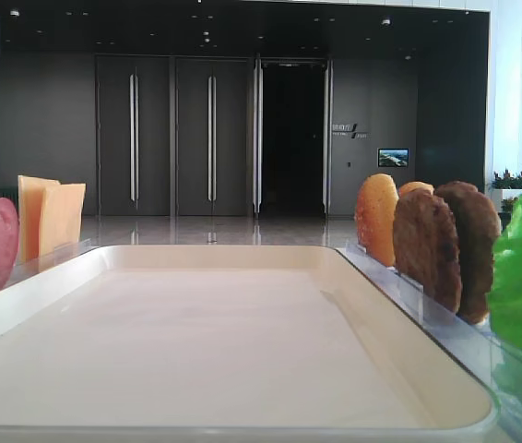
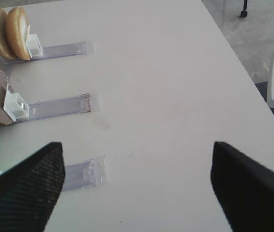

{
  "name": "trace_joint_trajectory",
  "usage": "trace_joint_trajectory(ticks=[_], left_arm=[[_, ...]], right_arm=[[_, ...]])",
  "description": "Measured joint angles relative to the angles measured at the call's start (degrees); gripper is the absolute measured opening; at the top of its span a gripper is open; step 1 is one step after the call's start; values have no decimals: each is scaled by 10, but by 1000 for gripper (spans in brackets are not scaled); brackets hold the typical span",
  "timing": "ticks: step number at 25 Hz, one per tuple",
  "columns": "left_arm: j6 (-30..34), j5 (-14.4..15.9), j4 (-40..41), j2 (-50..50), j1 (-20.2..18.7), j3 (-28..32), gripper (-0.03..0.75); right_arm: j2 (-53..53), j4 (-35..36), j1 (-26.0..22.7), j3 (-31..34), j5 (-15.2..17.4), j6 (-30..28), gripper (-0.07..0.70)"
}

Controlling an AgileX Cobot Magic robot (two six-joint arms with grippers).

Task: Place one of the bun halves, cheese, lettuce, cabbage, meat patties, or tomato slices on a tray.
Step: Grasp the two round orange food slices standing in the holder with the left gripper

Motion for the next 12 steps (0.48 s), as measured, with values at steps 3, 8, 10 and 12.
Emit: trace_joint_trajectory(ticks=[3,8,10,12], left_arm=[[1,0,0,0,0,0,483],[21,2,0,0,0,0,370],[26,2,0,0,0,0,335],[32,6,0,0,0,0,267]], right_arm=[[0,0,0,0,0,0,584],[0,0,0,0,0,0,584],[0,0,0,0,0,0,584],[0,0,0,0,0,0,584]])
